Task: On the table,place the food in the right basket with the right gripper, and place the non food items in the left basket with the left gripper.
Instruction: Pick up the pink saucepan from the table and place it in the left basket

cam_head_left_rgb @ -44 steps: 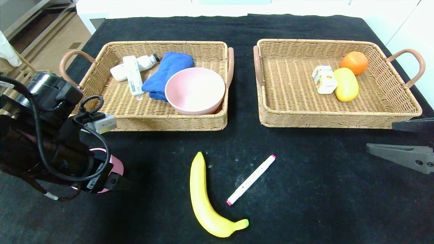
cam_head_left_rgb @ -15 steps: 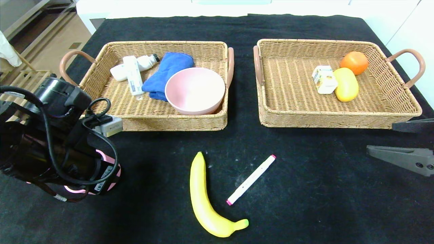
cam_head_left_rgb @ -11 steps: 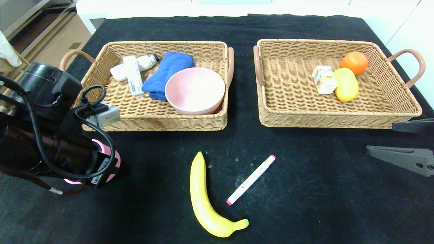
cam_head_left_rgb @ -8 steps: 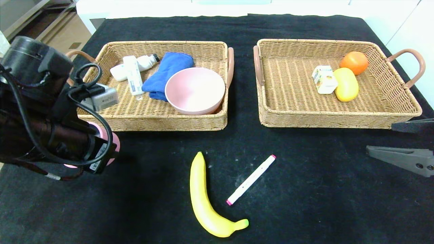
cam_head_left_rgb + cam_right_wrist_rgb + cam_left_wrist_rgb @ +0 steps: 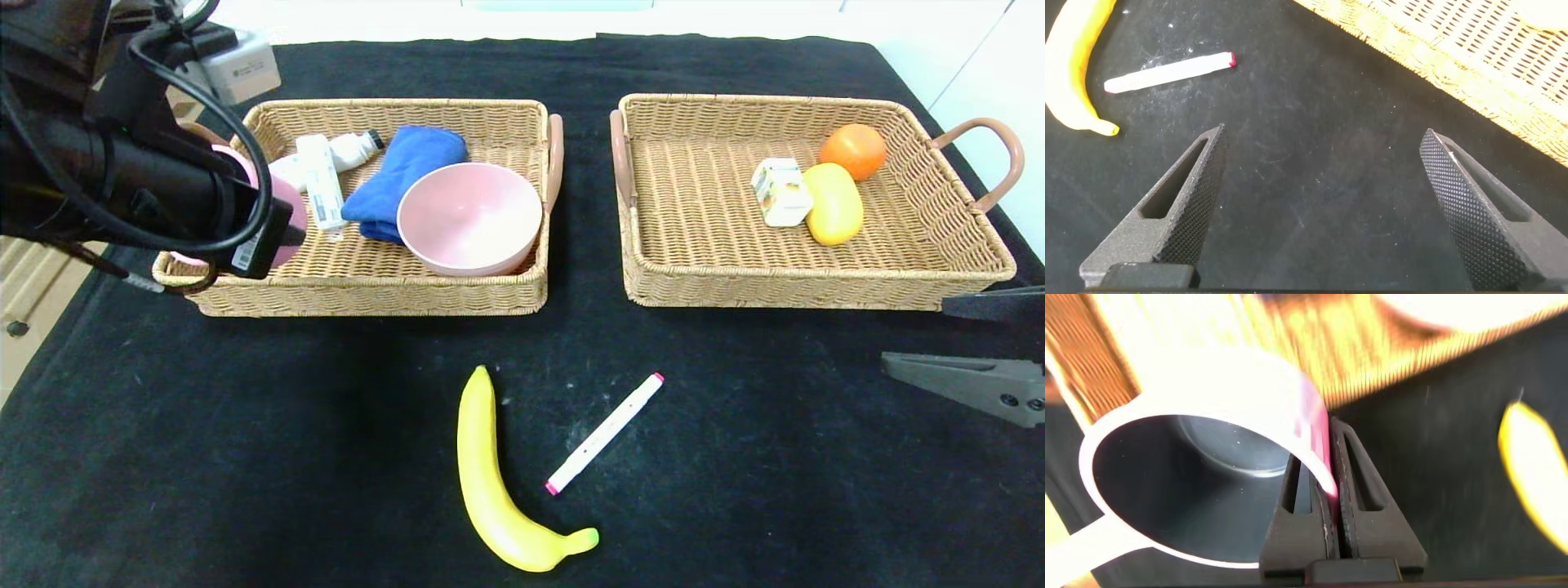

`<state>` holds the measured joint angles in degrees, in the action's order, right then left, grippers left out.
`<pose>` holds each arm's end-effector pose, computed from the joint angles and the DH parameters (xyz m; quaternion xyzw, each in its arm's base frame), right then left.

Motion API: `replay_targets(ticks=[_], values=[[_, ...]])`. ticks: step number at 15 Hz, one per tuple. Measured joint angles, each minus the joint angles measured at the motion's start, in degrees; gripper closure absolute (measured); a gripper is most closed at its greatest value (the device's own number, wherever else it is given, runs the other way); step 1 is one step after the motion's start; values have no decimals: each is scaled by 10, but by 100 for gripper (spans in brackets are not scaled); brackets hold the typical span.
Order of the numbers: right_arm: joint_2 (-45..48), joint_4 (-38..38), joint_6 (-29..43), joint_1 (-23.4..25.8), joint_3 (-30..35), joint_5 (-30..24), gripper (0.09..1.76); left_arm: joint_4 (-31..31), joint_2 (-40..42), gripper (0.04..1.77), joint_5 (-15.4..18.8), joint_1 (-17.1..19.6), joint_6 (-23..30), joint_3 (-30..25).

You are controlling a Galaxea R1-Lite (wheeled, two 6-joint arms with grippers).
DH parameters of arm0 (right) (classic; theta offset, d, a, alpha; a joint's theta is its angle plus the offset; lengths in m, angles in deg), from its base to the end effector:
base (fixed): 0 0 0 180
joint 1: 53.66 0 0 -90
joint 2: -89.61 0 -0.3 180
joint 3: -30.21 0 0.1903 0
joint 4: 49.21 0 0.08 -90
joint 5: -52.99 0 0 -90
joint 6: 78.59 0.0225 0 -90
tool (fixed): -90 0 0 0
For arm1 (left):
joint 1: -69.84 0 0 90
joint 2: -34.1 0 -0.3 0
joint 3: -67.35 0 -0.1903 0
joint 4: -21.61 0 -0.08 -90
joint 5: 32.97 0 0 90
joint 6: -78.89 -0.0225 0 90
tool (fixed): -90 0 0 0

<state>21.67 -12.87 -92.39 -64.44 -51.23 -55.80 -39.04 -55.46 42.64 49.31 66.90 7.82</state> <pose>0.1614 0.0381 0.2831 -0.1001 0.1660 0.2721 0.9425 0.2355 -0.0822 0.3473 0.1774 0.2381 -0.0770 0.9518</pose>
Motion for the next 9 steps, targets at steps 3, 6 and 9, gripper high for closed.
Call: replay_targets(ticks=[3, 6, 9], values=[[0, -1, 0, 0, 0, 0, 14, 3, -35, 164, 3, 1, -8, 62], [0, -1, 0, 0, 0, 0, 14, 30, -72, 164, 7, 7, -7, 111], [0, -2, 1, 0, -1, 0, 14, 126, -112, 164, 8, 24, -8, 127]])
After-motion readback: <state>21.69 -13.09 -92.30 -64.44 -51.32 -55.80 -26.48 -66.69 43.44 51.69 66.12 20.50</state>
